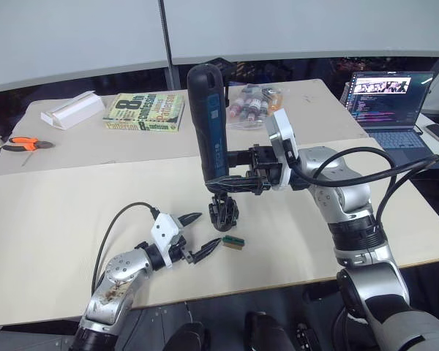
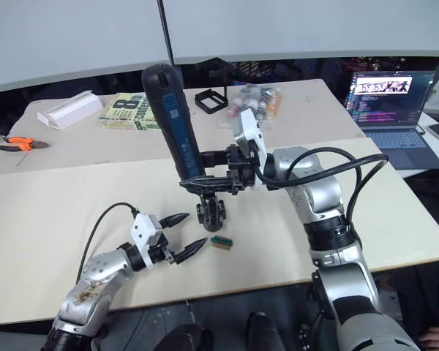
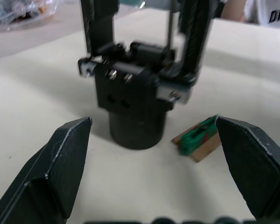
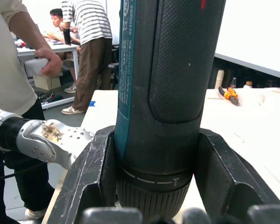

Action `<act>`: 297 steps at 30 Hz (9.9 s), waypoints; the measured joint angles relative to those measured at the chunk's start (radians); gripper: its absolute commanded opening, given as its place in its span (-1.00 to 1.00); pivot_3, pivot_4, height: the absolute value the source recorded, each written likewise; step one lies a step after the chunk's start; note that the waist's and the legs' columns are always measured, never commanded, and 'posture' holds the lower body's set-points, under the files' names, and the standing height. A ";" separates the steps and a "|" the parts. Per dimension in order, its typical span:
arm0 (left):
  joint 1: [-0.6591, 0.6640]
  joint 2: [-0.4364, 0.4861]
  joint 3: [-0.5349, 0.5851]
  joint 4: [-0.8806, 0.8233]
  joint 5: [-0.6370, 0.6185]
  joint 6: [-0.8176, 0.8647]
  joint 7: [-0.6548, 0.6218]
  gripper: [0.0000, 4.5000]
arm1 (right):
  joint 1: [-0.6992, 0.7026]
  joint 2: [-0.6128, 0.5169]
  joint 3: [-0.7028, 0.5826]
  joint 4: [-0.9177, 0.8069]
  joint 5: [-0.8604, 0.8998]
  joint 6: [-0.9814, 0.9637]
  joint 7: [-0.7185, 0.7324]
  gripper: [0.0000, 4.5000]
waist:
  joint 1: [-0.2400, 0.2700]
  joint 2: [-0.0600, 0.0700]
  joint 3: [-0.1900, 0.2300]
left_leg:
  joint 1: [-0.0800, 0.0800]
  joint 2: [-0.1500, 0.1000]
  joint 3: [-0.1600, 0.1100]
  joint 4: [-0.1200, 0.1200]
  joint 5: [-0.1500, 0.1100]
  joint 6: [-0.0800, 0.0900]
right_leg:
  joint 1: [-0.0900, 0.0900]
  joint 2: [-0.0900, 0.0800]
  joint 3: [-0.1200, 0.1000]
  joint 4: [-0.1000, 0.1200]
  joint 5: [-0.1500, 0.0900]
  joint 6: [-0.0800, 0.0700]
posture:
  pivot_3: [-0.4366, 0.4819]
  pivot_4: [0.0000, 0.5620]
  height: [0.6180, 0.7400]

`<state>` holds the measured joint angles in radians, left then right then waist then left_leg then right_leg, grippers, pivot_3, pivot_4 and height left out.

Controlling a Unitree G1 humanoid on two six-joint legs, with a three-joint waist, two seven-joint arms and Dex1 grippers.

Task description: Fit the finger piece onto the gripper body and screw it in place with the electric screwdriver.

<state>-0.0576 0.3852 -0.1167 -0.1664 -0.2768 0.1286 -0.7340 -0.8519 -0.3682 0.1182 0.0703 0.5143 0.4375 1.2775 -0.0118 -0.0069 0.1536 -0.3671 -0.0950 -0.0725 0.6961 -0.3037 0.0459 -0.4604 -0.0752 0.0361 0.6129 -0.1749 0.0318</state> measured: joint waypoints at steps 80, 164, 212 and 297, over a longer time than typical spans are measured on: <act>-0.224 -0.115 -0.054 0.326 0.103 -0.079 -0.032 0.02 | 0.052 -0.006 0.031 -0.041 -0.012 -0.044 -0.071 -0.14 | 0.000 0.000 -0.006 | 0.004 0.000 0.000 0.001 0.000 0.000 | 0.003 0.000 0.000 0.001 0.000 0.000 | -0.05 -0.47 1.00; 0.354 0.184 0.324 -0.152 -0.208 -0.098 -0.248 0.99 | 0.284 -0.393 -0.348 -0.125 0.174 -0.045 0.026 -0.14 | 0.010 0.001 -0.021 | 0.002 0.001 0.001 -0.002 -0.007 0.010 | 0.002 -0.002 0.000 -0.003 0.000 0.000 | -0.05 -0.47 1.00; -0.055 0.053 -0.106 0.009 0.044 0.098 -0.126 0.99 | 0.443 -0.093 -0.056 -0.269 0.049 -0.256 -0.060 -0.14 | 0.022 0.000 -0.014 | 0.004 0.001 0.002 -0.001 -0.002 0.001 | 0.003 -0.001 -0.003 -0.002 0.000 0.000 | -0.05 -0.47 1.00; -0.094 0.009 -0.135 0.070 0.083 0.087 -0.121 0.99 | 0.404 -0.097 -0.015 -0.235 -0.021 -0.228 -0.089 -0.14 | 0.023 0.000 -0.014 | 0.004 0.001 0.002 0.000 -0.002 0.001 | 0.003 -0.001 -0.003 -0.001 0.000 0.000 | -0.05 -0.47 1.00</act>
<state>-0.1516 0.3939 -0.2518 -0.0964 -0.1939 0.2156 -0.8550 -0.4482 -0.4656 0.1034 -0.1650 0.4932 0.2095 1.1881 0.0114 -0.0068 0.1396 -0.3628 -0.0944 -0.0707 0.6958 -0.3060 0.0470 -0.4573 -0.0758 0.0335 0.6117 -0.1747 0.0314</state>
